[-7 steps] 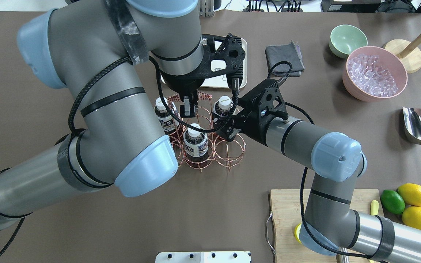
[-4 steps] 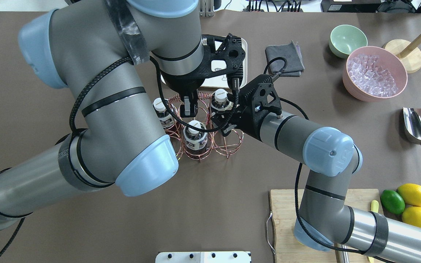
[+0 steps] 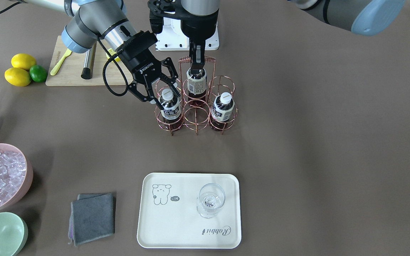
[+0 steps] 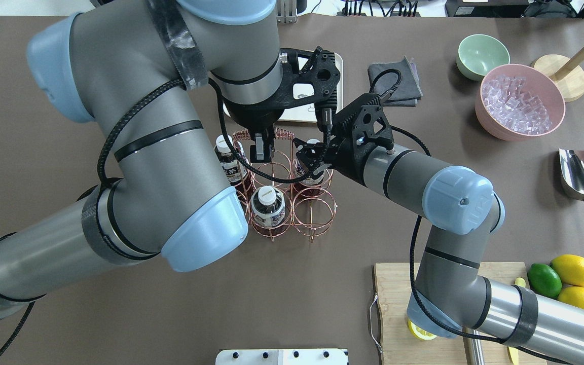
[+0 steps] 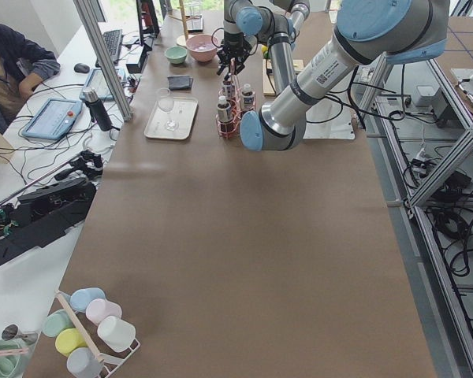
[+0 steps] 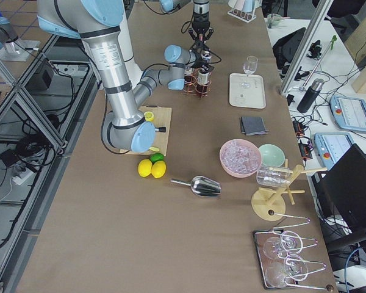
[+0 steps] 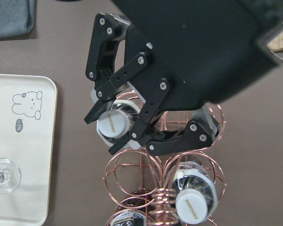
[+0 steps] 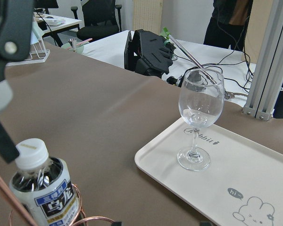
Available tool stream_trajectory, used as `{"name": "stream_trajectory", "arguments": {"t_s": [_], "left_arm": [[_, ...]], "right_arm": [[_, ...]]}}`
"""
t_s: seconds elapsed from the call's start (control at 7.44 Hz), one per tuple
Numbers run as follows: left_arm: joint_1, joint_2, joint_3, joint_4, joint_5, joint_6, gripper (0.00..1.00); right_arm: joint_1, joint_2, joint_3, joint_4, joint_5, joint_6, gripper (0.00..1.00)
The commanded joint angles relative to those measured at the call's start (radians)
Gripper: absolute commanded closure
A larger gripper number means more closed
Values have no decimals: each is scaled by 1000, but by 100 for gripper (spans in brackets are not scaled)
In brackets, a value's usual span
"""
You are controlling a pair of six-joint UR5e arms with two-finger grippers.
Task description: Take tea from basket to plate
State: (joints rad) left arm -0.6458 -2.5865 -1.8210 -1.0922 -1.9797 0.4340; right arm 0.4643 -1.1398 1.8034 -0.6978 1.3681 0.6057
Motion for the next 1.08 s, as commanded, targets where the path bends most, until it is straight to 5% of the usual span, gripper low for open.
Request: {"name": "stream_trajectory", "arguments": {"t_s": [0.0, 0.54, 0.94], "left_arm": [[0, -1, 0, -1, 34, 0, 100], [0, -1, 0, -1, 35, 0, 100], [0, -1, -1, 0, 35, -1, 100]], "right_arm": [[2, -3, 2, 3, 0, 6, 32], [-4, -20, 4, 4, -1, 13, 30], [-4, -12, -4, 4, -7, 6, 100]]}}
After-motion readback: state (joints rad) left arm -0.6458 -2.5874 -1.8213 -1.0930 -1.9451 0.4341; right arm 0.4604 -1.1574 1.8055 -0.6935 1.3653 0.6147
